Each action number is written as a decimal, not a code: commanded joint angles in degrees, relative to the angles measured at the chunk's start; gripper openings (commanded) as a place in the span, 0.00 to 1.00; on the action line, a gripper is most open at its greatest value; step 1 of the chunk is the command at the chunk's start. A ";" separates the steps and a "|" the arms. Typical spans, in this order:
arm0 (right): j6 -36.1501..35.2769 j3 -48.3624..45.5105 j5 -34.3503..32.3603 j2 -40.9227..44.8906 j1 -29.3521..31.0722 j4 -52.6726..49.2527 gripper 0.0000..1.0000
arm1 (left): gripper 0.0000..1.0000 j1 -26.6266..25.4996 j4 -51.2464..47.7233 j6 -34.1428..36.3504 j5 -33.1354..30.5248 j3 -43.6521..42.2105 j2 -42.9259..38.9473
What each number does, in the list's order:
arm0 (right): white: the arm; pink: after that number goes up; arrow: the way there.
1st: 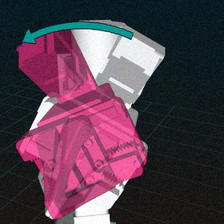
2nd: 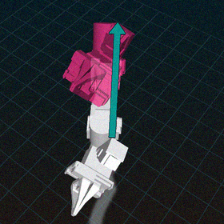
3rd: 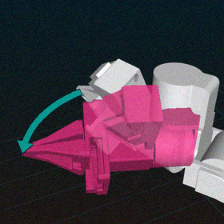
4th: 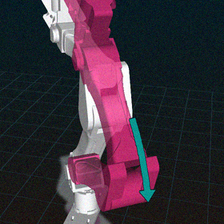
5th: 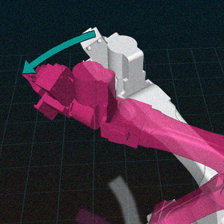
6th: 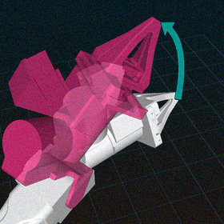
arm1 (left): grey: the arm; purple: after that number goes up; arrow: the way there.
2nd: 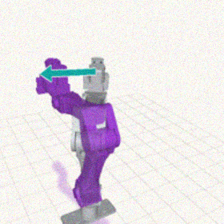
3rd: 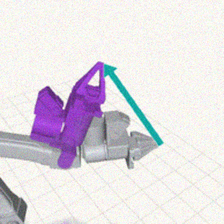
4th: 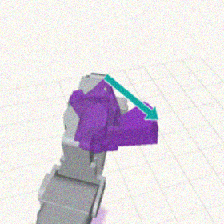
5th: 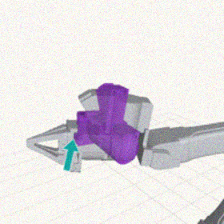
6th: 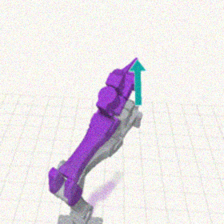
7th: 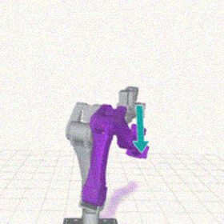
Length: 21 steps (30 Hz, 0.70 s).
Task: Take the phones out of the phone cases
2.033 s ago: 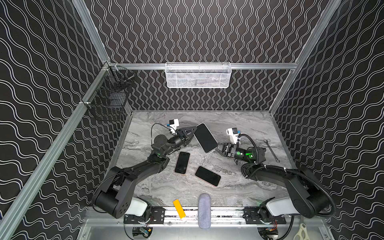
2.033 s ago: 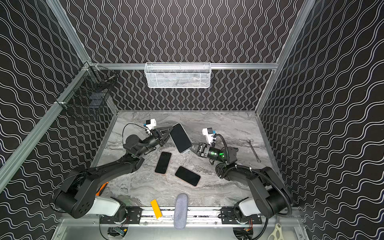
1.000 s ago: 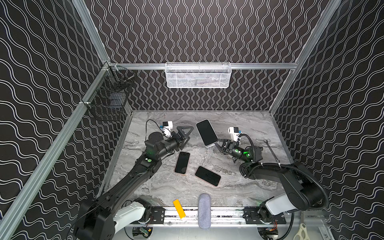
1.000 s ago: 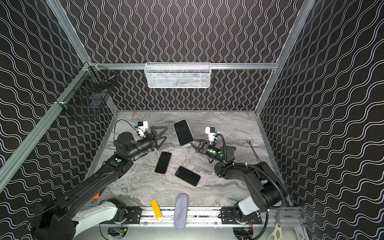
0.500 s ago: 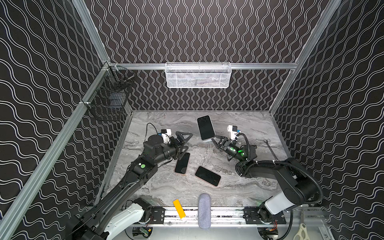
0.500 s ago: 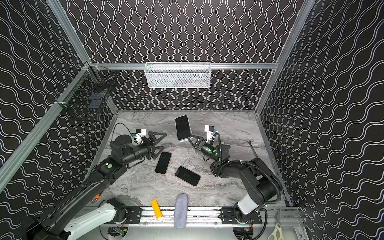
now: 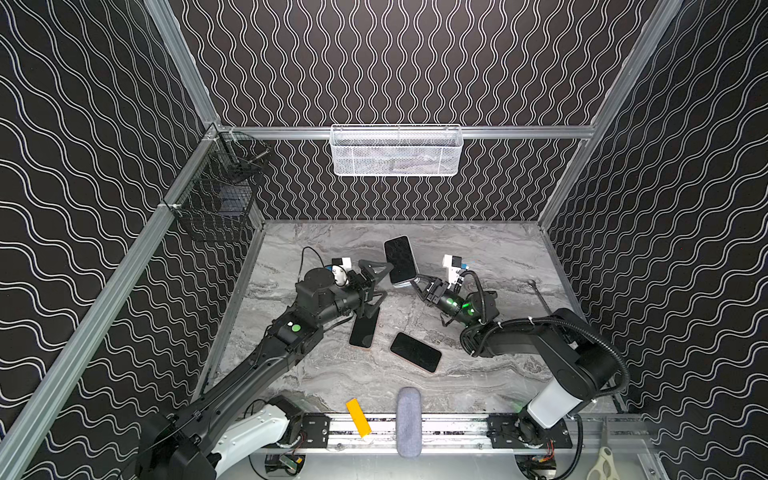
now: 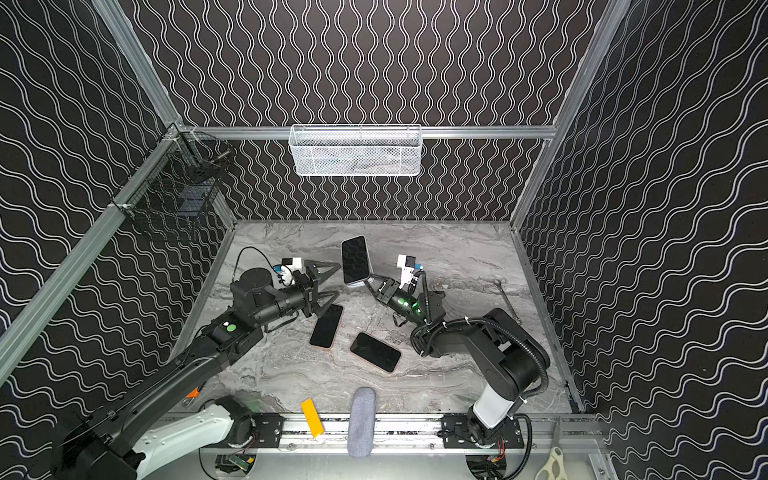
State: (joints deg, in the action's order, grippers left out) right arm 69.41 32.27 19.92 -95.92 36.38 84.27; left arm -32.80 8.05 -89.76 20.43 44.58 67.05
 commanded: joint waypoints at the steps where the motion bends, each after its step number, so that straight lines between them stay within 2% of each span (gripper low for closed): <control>1: -1.30 0.60 -1.86 -0.36 1.16 7.76 0.04 | 0.99 -0.16 3.64 -0.99 0.14 -0.52 0.76; 21: -1.31 -0.01 -3.93 -2.43 4.65 10.63 0.04 | 0.99 -0.31 5.88 -0.77 -1.54 -1.48 2.60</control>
State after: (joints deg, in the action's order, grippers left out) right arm 68.20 32.25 16.12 -98.74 40.66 87.55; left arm -33.12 11.25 -91.26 20.25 43.42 69.73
